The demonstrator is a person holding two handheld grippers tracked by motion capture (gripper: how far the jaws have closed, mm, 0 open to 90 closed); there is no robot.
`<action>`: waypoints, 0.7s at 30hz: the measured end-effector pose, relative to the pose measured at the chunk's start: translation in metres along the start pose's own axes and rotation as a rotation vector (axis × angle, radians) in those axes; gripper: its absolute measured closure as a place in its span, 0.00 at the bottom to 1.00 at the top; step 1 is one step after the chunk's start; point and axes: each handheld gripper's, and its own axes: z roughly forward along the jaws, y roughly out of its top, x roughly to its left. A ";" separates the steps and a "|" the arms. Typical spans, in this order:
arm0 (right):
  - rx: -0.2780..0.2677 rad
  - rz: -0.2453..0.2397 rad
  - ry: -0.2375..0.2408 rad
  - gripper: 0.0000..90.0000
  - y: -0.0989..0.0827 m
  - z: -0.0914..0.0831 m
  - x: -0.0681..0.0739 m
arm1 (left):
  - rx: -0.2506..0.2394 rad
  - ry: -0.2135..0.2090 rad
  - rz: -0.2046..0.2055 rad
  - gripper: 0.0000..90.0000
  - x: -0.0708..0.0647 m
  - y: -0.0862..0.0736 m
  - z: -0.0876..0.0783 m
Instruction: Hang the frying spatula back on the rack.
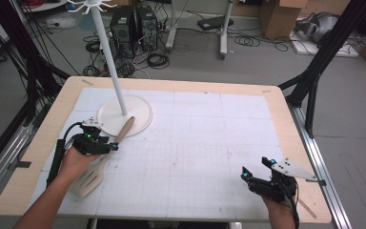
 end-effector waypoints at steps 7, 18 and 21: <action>-0.001 0.004 -0.001 0.20 0.000 0.000 -0.001 | 0.028 0.009 0.003 0.59 0.000 -0.001 0.014; 0.003 0.006 -0.005 0.20 -0.001 0.000 -0.001 | 0.039 0.033 0.015 0.80 -0.002 -0.003 0.020; 0.002 0.001 -0.003 0.20 0.000 0.000 -0.001 | 0.036 0.032 -0.008 0.83 -0.001 -0.003 0.019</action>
